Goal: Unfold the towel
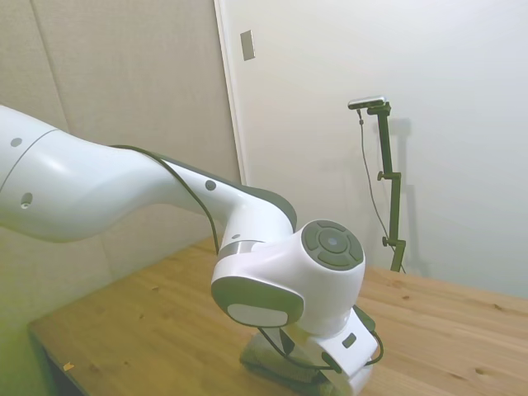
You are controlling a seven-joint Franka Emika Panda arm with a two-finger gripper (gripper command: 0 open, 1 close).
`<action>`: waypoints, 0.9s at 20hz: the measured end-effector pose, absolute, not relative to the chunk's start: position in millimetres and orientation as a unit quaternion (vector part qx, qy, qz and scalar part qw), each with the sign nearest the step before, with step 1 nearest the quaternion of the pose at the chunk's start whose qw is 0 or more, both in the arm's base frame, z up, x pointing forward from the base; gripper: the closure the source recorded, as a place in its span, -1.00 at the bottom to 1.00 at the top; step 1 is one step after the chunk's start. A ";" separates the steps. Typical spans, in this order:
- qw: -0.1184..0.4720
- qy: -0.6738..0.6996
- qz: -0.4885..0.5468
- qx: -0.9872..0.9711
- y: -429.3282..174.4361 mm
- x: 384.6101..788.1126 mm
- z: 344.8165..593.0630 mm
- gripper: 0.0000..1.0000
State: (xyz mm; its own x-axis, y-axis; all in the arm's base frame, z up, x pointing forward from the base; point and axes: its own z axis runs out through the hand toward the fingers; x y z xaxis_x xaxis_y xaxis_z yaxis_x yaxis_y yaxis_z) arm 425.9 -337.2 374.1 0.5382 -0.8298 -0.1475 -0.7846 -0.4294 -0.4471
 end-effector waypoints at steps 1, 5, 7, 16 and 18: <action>0.238 0.478 -0.047 -0.844 -337.3 425.8 374.0 1.00; 0.238 0.479 -0.048 -0.844 -338.5 425.4 374.6 1.00; 0.239 0.478 -0.048 -0.844 -338.7 426.0 375.9 1.00; 0.251 0.432 -0.071 -0.863 -299.9 443.5 423.9 1.00; 0.255 0.418 -0.074 -0.869 -278.3 449.8 437.5 1.00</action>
